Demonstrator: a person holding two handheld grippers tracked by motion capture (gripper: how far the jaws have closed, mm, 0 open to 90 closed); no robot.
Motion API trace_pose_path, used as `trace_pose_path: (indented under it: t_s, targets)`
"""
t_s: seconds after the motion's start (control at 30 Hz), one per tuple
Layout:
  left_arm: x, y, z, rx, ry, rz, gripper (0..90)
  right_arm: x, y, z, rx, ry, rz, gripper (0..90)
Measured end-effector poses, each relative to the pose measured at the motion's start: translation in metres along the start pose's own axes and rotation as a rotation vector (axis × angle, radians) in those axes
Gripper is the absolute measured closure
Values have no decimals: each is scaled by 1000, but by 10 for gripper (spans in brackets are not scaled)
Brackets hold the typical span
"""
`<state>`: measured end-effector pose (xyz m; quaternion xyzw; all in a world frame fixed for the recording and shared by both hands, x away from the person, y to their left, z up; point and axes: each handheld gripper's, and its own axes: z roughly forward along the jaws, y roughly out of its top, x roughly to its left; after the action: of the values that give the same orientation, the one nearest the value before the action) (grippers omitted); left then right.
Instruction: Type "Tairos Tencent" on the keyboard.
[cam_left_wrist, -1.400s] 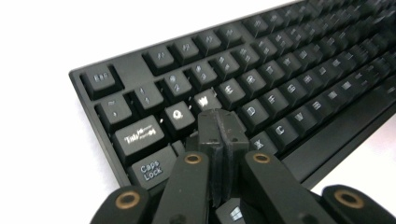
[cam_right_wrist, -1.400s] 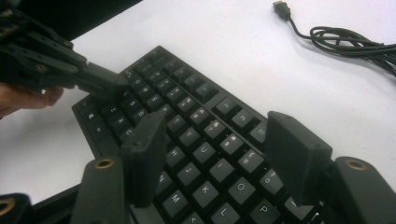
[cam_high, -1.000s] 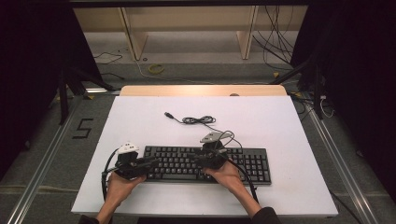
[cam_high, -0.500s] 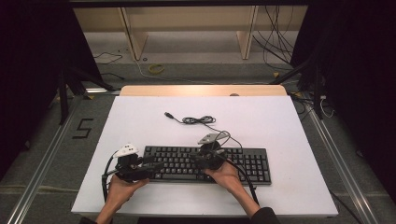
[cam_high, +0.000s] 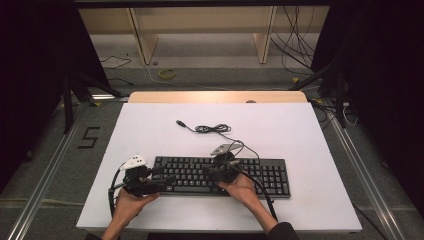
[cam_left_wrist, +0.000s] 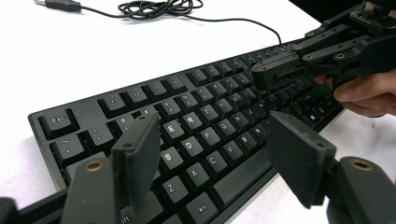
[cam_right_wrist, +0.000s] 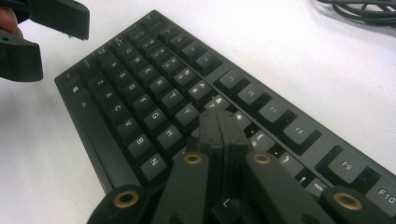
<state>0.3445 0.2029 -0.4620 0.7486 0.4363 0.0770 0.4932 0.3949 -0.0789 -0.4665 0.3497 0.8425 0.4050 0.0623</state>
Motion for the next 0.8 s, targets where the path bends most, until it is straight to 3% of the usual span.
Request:
trace_pose_path:
  t_s: [0.8]
  targets:
    - [-1,0,-4,-27,1,6,321,0,-2,5,19,-4,-3,900]
